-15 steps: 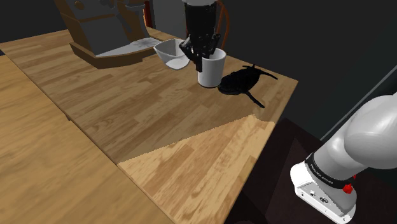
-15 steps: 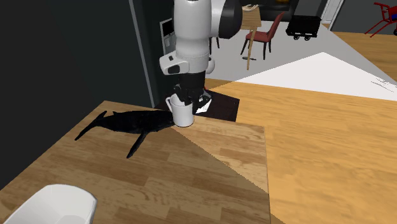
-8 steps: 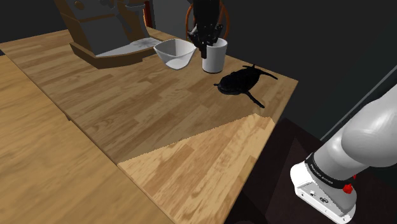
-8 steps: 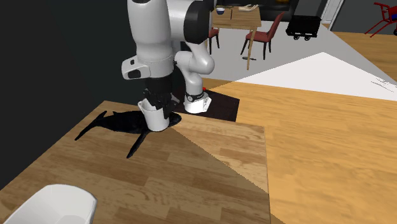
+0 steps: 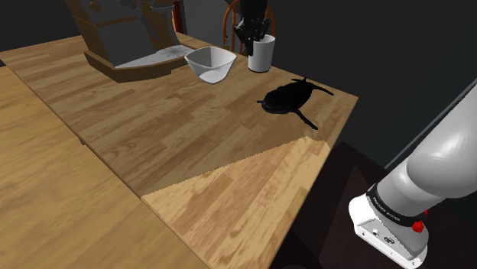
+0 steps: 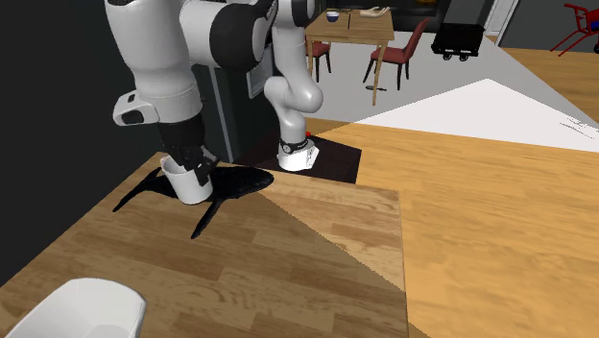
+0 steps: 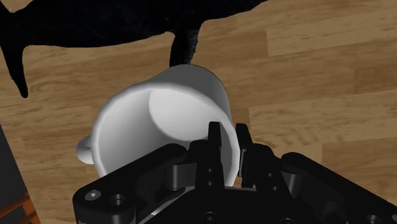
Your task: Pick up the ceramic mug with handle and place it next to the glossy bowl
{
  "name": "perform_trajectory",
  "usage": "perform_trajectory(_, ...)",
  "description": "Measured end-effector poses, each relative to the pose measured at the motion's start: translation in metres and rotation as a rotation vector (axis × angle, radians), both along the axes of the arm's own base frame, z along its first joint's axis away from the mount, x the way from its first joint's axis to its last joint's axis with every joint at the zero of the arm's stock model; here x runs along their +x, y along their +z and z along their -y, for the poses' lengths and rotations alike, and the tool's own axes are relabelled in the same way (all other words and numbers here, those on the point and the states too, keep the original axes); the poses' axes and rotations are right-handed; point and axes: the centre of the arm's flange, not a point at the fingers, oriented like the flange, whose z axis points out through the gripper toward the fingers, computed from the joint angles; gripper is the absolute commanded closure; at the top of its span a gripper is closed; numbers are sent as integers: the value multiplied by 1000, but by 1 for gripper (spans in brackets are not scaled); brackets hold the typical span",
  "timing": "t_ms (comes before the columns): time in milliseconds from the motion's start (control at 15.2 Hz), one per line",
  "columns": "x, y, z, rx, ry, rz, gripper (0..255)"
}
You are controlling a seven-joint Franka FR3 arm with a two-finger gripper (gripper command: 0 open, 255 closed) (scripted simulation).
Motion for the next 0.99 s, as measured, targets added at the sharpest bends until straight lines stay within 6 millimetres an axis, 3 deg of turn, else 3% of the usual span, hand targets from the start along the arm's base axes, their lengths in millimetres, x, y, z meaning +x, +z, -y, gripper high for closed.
perform_trajectory(990,129,0,148,0,2,1,255)
